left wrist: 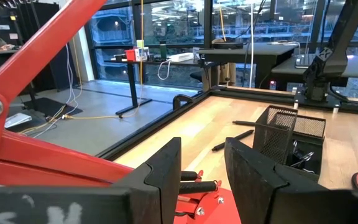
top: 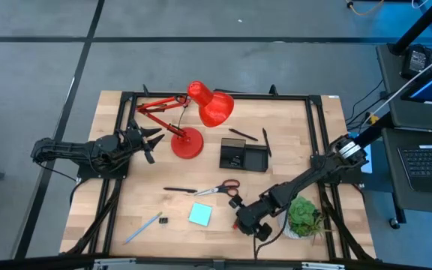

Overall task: Pick and place office supplies into organizer
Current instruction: Put the red eraser into the black desk organizer

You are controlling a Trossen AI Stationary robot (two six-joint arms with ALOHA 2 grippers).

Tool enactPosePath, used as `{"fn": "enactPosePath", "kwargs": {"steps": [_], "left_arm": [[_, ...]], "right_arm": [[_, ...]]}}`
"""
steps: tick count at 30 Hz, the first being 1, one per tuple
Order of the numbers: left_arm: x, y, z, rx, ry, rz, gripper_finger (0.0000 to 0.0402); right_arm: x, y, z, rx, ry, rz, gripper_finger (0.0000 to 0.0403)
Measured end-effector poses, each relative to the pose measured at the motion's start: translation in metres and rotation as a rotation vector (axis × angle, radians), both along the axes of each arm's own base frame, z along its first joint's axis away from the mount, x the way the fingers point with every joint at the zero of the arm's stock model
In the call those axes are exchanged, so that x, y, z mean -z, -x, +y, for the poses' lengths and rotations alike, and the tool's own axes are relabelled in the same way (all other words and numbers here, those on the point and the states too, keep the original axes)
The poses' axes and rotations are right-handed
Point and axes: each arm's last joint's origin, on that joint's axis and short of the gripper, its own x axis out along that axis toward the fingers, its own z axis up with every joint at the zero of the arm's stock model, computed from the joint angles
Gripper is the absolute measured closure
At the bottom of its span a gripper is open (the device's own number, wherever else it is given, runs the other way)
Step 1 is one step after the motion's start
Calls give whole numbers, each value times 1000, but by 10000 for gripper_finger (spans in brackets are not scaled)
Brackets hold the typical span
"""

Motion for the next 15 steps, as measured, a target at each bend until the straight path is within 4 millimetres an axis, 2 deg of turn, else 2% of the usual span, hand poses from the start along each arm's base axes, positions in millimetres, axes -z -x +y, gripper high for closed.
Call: {"fn": "enactPosePath", "kwargs": {"steps": [7, 10, 15], "left_arm": [[0, 0, 0, 0, 8, -5, 284], [0, 0, 0, 0, 8, -5, 284], [0, 0, 0, 0, 8, -5, 284]], "right_arm": [[-42, -2, -34, 254, 169, -172, 328], [-49, -4, -52, 368, 268, -198, 328], [-48, -11, -82, 454, 304, -157, 328]]}}
